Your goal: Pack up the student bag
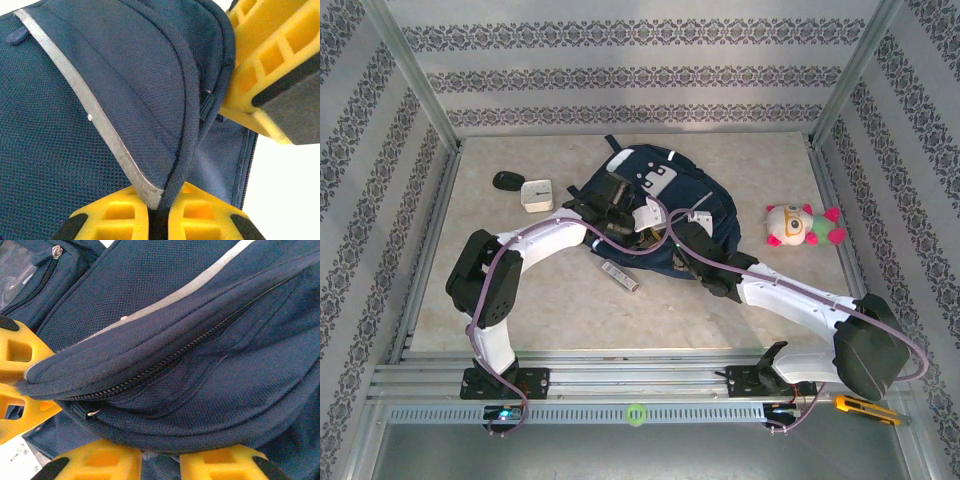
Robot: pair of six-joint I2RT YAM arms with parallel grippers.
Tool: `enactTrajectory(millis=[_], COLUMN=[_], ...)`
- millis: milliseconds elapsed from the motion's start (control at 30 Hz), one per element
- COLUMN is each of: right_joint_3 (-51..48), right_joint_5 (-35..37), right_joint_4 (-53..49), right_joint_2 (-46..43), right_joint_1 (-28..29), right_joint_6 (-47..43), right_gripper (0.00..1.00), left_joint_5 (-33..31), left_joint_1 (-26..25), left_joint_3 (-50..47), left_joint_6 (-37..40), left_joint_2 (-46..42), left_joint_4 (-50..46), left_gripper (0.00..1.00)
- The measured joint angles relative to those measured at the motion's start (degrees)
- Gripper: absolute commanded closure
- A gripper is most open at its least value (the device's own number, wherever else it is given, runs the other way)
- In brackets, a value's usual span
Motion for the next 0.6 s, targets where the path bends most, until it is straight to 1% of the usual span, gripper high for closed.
enactTrajectory(millis=[67,133,300,433,533,600], right_joint_3=[0.0,0.0,0.0,0.0,0.0,0.0], right_joint_5=[-0.2,-0.3,-2.7,-7.8,-13.7,-17.0], right_joint_4=[-0.1,-0.2,-0.5,-0.7,-1.1,-1.6], right_joint_2=[-0.2,-0.3,-1.0,-2.3,-3.6,-4.5], right_joint_1=[0.0,-0.1,-1.3,-3.7,-6.5,-8.2], right_joint_6=[-0.3,-0.5,-0.7,-0.9,-1.6,-2.3], right_gripper=[0.83,0.87,0.90,0.94,0.99,1.00], left_joint_5=[0.0,0.0,0.0,0.4,1.0,1.6], left_joint_1=[0.0,0.0,0.1,0.4,0.8,1.2], left_joint_3=[0.0,0.0,0.1,0.1,0.1,0.1], left_joint_6=[0.0,0.0,0.0,0.0,0.2,0.3], left_joint_2=[0.0,0.0,0.0,0.0,0.0,0.0], left_joint_4=[0.0,0.0,0.0,0.0,0.0,0.0], left_gripper=[0.91,0.91,0.92,0.92,0.93,0.94])
